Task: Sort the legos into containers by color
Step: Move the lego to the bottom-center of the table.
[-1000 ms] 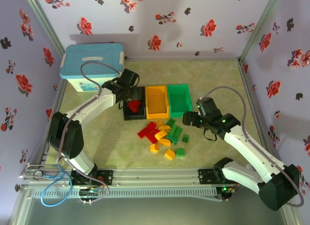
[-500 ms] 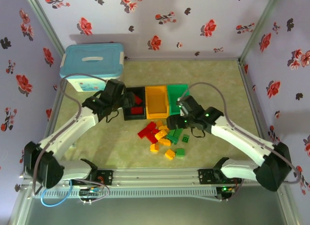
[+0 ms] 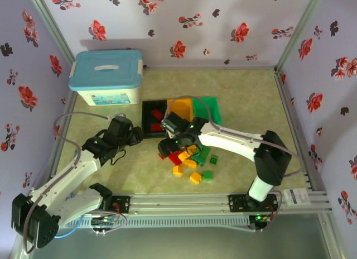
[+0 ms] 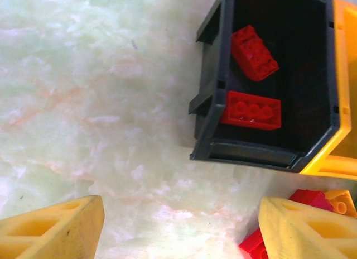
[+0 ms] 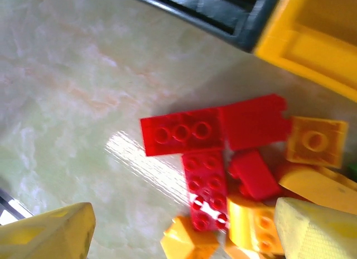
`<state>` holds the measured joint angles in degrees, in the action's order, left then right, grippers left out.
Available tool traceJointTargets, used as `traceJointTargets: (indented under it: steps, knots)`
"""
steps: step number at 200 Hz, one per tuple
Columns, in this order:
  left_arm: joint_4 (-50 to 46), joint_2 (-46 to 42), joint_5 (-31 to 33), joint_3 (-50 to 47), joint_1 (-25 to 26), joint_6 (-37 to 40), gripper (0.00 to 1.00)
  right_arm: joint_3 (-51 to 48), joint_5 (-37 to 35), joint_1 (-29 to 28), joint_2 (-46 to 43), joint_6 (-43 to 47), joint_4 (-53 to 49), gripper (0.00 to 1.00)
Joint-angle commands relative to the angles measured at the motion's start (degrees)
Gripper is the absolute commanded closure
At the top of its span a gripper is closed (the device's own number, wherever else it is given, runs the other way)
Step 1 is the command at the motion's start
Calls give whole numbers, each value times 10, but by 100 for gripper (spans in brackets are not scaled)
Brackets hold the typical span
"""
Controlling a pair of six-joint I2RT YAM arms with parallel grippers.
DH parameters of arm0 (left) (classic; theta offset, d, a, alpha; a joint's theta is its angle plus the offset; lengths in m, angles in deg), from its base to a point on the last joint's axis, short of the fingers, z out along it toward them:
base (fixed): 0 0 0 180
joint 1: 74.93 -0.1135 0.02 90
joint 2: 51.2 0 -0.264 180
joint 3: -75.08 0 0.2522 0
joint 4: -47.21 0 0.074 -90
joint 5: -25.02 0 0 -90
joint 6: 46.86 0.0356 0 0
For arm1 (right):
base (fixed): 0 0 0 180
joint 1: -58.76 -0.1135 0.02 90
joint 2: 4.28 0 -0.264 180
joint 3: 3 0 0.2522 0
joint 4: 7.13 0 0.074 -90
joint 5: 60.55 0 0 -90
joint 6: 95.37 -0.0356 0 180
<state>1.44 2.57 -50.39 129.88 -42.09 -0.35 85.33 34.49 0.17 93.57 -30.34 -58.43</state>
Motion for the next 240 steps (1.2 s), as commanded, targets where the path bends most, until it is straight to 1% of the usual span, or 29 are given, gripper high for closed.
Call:
traceJointTargets:
  steps: [1, 27, 43, 54, 93, 149, 167, 204, 225, 240]
  knots:
    - [-3, -27, 9, -13, -13, -24, 27, 38, 22, -17, 49, 14, -6, 17]
    - [-17, -43, 2, -15, -26, -23, 27, 70, 23, -29, 102, 14, -17, 18]
    - [-18, -50, 1, -17, -30, -25, 27, 75, 43, -30, 125, 7, -5, 19]
    - [-17, -53, 0, -20, -31, -27, 27, 84, 43, -34, 139, 4, -5, 19]
    - [-19, -61, 0, -23, -34, -26, 28, 111, 41, -43, 180, 1, -8, 20]
    - [-33, -82, 0, -22, -43, -23, 28, 146, 69, -63, 208, 9, -8, 20]
    - [-37, -87, 0, -22, -44, -23, 28, 152, 48, -65, 201, 4, -16, 21]
    - [-39, -92, 2, -25, -46, -22, 28, 171, -29, -64, 202, -19, -63, 26]
    - [-39, -92, 3, -25, -46, -23, 28, 180, -41, -61, 218, -39, -83, 28]
    - [-43, -93, 2, -23, -46, -21, 28, 180, -54, -60, 223, -59, -90, 28]
